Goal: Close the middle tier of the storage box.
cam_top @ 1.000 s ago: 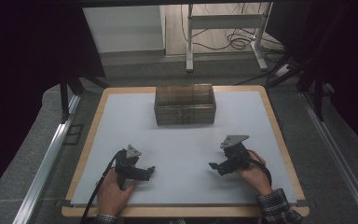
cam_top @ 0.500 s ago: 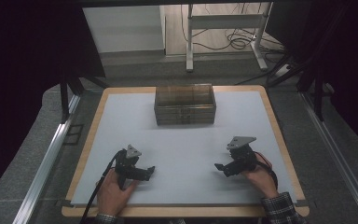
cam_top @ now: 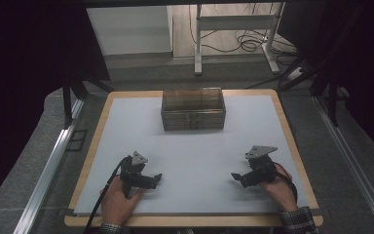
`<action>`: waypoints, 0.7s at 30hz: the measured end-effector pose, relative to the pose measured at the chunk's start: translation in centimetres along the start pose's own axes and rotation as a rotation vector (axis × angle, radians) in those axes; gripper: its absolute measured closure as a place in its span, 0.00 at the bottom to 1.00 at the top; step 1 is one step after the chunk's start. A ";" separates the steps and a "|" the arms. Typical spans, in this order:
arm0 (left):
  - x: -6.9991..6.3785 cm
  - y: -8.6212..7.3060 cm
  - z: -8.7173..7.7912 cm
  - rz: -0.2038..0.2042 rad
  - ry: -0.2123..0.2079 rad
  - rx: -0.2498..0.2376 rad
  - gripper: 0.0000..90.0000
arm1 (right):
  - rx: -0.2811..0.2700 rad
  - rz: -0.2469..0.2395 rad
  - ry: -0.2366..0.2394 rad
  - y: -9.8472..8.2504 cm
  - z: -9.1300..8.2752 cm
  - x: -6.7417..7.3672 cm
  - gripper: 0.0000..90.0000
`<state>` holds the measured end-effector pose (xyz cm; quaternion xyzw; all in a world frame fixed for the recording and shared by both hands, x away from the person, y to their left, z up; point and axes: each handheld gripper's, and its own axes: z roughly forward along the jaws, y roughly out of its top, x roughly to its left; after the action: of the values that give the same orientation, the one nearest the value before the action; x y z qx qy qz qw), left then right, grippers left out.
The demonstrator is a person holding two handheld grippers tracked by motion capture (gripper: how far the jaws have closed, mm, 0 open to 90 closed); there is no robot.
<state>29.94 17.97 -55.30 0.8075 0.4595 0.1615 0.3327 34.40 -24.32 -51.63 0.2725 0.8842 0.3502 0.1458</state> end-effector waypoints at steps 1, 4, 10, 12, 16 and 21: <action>0.0 0.0 0.0 0.000 0.000 0.000 0.00 | -0.003 0.003 -0.001 -0.2 -0.1 -0.1 0.03; 0.0 0.0 0.0 0.000 0.000 0.000 0.00 | -0.006 0.011 -0.005 -0.5 -0.3 -0.1 0.03; 0.0 0.0 0.0 0.000 0.000 0.000 0.00 | -0.004 0.020 -0.018 -1.5 -0.8 -0.3 0.03; 0.0 0.0 0.0 0.000 0.000 0.000 0.00 | -0.004 0.025 -0.022 -1.7 -1.0 -0.3 0.03; 0.0 0.0 0.0 0.001 -0.001 0.001 0.00 | -0.005 0.032 -0.026 -2.4 -1.3 -0.5 0.03; 0.0 0.0 0.0 0.000 -0.001 0.001 0.00 | 0.003 0.036 -0.032 -3.0 -1.3 -0.5 0.03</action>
<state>29.94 17.98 -55.29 0.8079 0.4593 0.1609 0.3322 33.08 -27.13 -52.79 0.2940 0.8773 0.3471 0.1532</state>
